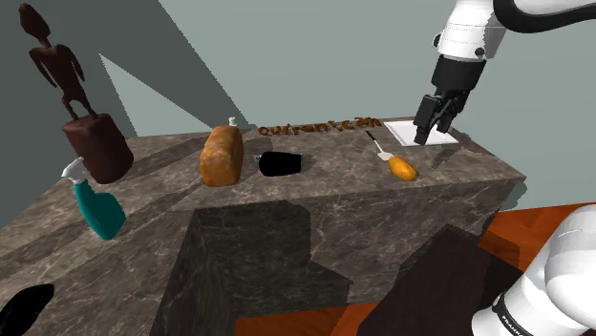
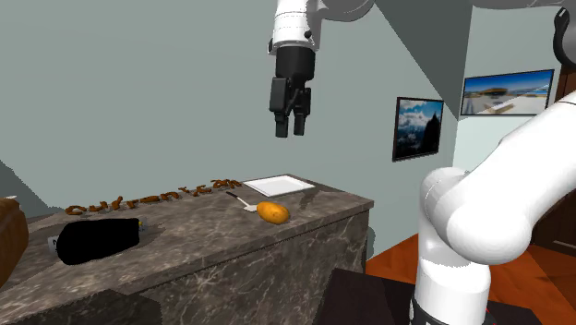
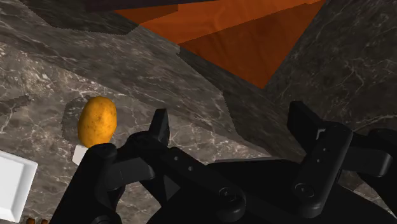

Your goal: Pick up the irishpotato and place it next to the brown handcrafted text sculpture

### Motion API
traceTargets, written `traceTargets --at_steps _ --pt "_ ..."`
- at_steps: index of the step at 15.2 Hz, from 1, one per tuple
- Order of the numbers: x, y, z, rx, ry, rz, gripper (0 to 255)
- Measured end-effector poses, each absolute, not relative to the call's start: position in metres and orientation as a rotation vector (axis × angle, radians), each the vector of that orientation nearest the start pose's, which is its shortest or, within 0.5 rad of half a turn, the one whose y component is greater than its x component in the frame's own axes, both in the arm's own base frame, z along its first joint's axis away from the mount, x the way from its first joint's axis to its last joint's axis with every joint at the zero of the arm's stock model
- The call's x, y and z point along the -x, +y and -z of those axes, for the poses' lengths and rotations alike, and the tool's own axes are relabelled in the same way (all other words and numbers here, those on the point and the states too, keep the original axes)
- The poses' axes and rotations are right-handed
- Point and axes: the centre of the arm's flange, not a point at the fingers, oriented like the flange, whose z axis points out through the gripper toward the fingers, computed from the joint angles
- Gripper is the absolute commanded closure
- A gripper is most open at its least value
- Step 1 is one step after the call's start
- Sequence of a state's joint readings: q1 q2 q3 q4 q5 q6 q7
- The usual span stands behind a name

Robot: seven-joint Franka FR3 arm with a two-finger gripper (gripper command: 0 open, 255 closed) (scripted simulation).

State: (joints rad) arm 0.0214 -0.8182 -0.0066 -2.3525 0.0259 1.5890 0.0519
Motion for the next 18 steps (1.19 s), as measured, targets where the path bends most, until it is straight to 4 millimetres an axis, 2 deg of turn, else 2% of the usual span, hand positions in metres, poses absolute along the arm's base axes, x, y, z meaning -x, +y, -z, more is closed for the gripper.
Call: traceTargets --at_steps 2,3,5,9,14,18 --pt "-0.303 0.005 -0.599 3.117 0.067 0.076 0" --pt "-0.312 0.005 -0.594 3.133 0.088 0.066 0" --pt "-0.327 0.006 -0.576 3.172 0.138 0.037 0" --pt "-0.365 -0.002 -0.535 3.251 0.251 -0.024 0" --pt "-0.405 -0.021 -0.486 3.344 0.404 -0.106 0" --pt "-0.433 -0.040 -0.440 3.410 0.531 -0.176 0"
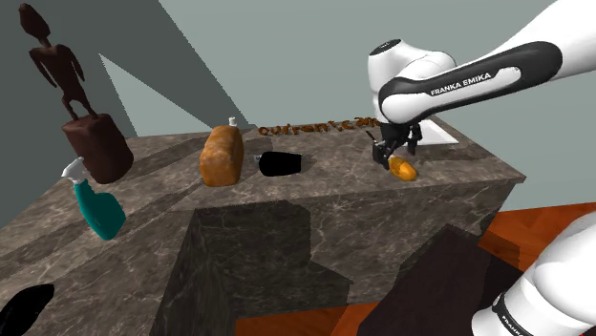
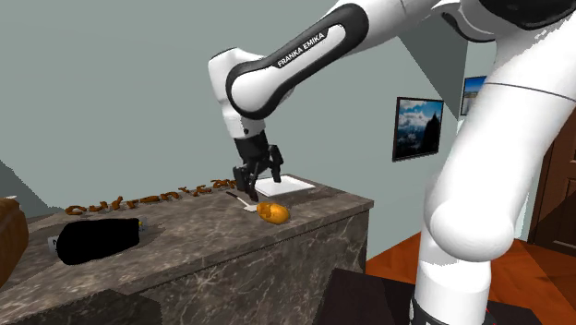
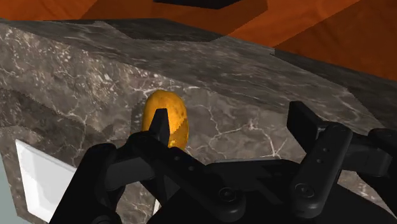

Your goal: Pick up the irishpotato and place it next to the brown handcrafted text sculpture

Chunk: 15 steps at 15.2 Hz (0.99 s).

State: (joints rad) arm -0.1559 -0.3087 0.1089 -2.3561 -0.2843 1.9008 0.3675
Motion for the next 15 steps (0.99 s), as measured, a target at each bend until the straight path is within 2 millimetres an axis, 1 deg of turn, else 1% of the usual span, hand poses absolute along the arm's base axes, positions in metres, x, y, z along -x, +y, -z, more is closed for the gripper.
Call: traceTargets --at_steps 1,2,4,5,8,10,11,15 --pt "-0.442 -0.045 -0.432 3.425 0.565 -0.193 0" --pt "-0.446 -0.050 -0.421 3.441 0.598 -0.212 0" --pt "-0.462 -0.064 -0.402 3.469 0.667 -0.249 0" --pt "-0.466 -0.075 -0.392 3.482 0.702 -0.269 0" --pt "-0.483 -0.100 -0.362 3.520 0.809 -0.328 0" --pt "-0.493 -0.114 -0.346 3.540 0.874 -0.364 0" --pt "-0.493 -0.119 -0.341 3.545 0.888 -0.372 0" --pt "-0.487 -0.130 -0.323 3.549 0.903 -0.379 0"
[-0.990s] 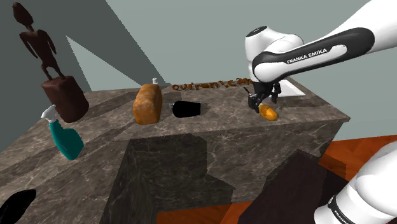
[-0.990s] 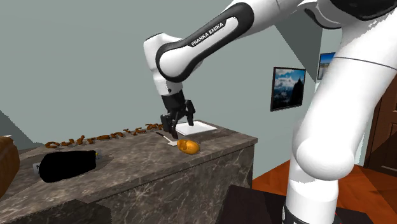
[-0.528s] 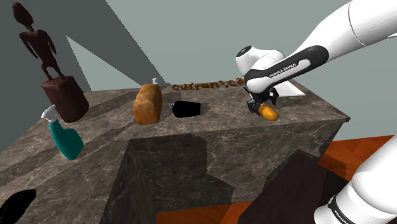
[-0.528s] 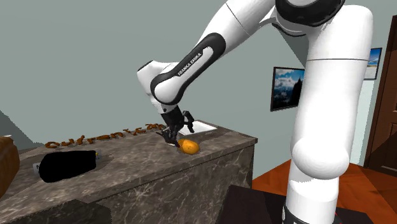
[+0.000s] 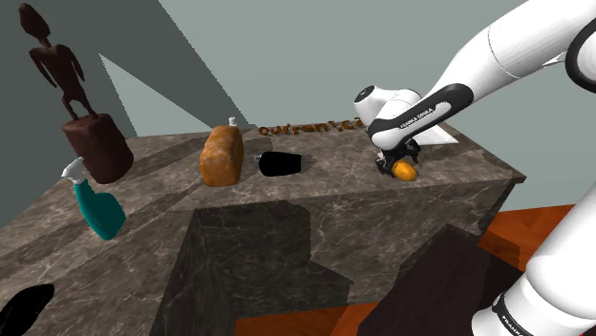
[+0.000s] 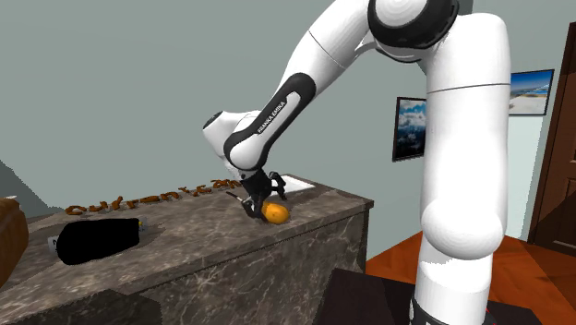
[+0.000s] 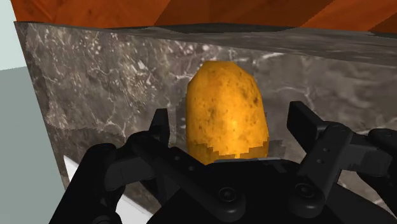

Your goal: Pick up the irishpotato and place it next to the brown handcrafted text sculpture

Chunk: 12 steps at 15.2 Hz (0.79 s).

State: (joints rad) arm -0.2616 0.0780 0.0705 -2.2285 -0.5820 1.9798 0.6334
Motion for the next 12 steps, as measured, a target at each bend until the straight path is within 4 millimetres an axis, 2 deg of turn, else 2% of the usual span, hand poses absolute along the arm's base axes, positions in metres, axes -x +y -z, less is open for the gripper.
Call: traceTargets --at_steps 4,9,10,12 --pt "-0.482 -0.137 -0.308 -2.507 -0.638 0.268 0" --pt "-0.482 -0.138 -0.307 -2.507 -0.638 0.268 0" --pt "-0.482 -0.138 -0.307 -2.507 -0.638 0.268 255" --pt "-0.482 -0.138 -0.307 -2.507 -0.639 0.267 255"
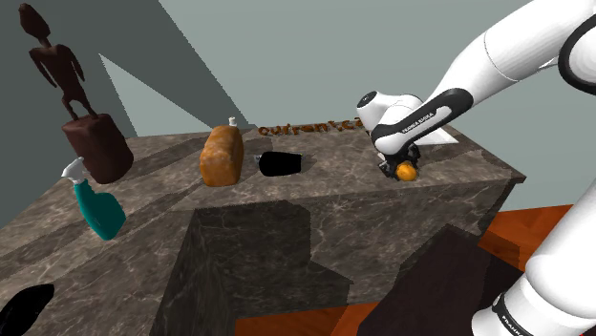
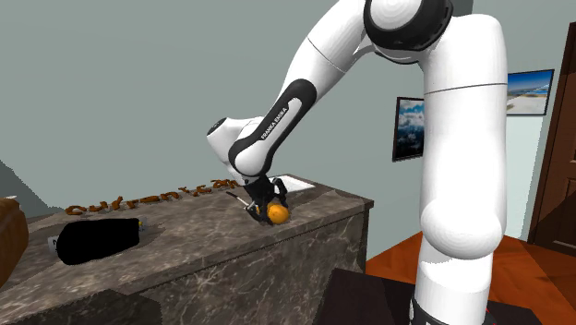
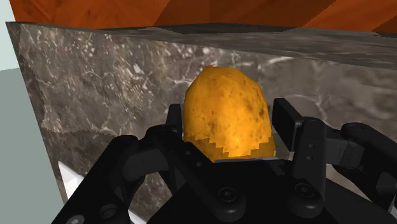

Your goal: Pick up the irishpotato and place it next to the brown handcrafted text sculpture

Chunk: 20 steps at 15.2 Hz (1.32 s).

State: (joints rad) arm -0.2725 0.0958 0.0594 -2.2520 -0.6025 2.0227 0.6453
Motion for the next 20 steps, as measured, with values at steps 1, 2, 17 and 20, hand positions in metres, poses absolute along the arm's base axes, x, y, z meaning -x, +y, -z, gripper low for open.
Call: traceTargets --at_steps 1,2,17,20 --pt "-0.482 -0.138 -0.307 -2.507 -0.639 0.267 255" --pt "-0.482 -0.138 -0.307 -2.507 -0.639 0.267 255" --pt "-0.481 -0.138 -0.349 -2.507 -0.638 0.267 255" --pt "-0.483 -0.137 -0.364 -2.507 -0.638 0.267 255"
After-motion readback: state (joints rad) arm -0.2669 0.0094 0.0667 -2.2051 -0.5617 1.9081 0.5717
